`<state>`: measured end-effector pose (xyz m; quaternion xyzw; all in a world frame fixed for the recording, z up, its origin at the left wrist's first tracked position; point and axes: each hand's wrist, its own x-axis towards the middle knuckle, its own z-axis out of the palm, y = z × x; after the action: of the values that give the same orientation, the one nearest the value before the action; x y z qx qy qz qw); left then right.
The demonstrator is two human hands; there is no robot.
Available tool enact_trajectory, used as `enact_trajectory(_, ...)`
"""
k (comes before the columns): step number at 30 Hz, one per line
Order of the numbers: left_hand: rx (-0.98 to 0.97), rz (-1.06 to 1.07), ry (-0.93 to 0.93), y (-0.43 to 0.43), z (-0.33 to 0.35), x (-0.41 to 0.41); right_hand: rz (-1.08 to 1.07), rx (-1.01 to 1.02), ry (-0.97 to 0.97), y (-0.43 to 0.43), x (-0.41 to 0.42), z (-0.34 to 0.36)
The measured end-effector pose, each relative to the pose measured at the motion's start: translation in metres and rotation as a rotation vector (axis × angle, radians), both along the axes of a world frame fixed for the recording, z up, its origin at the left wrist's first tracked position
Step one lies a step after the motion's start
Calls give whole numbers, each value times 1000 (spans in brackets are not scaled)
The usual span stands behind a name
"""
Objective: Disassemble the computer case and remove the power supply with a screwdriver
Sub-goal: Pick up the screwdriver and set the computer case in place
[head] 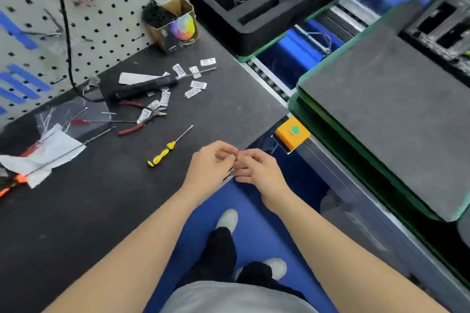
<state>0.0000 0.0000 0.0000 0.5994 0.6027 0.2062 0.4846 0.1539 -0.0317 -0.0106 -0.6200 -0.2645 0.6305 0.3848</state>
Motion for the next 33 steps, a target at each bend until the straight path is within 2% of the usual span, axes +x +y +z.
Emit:
enact_trajectory(7,152,207,425,34,-31,-70,98,-170,115,44,-63,-22)
enact_trajectory(11,114,199,586,52,-53,-92,82,-230,136,54,-69,-28)
enact_trajectory(14,94,147,629,59,-66,-95,54,-252,135,57,-64,-30)
enact_trajectory(18,92,60,555,67,-73,-90,11,-259,103,61,-53,-30)
enact_trajectory(22,96,19,355,82,-59,-62,-40,-214,72,70,-39,-21)
enact_trajectory(26,74,-40,171,101,-31,-15,-128,-119,26,75,-16,-3)
enact_trajectory(30,49,-142,25,114,-1,40,-224,-29,-110,67,20,16)
enact_trajectory(33,5,-215,-106,113,20,90,-316,14,-125,51,56,30)
